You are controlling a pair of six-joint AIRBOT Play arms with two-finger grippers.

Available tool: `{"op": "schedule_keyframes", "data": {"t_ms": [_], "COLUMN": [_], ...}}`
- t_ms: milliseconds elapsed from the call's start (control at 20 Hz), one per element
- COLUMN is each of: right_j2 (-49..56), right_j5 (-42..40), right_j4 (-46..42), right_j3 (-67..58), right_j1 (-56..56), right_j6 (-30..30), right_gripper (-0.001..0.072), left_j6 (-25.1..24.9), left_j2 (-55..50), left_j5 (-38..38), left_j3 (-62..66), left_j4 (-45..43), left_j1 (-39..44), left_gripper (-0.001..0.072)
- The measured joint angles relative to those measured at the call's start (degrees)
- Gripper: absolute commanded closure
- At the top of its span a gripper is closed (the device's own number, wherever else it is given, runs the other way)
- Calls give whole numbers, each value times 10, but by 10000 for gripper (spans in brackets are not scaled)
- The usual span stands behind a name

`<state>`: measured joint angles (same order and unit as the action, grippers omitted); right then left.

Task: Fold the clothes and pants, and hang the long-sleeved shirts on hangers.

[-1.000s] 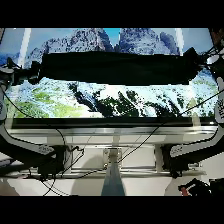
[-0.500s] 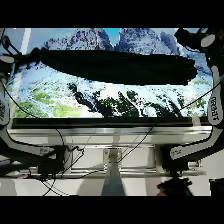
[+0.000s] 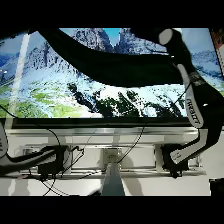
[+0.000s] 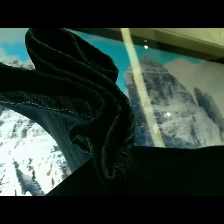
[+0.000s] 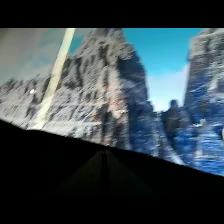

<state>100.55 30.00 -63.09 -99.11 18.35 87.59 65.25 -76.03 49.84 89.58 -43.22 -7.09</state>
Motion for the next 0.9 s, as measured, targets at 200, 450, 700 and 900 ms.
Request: {"op": "schedule_keyframes", "data": {"t_ms": [200,450,700,900], "right_j2": [47,79,84,68], "right_j5": [20,17,17,45], "right_j4": [36,67,68,30], "right_j3": [-37,-63,-71,-73], "right_j1": [106,205,208,136], "right_j6": [3,3,4,3], "right_gripper": [668,668,667,667], "left_j6": [-2,-2,-1,-1], "left_j2": [37,35,16,-12], "left_j5": [-10,-25,-31,-32], "left_j3": [5,6,6,6], "left_j4": [2,2,3,4], "left_j1": [43,67,73,96], "left_gripper": [682,682,682,682]}}
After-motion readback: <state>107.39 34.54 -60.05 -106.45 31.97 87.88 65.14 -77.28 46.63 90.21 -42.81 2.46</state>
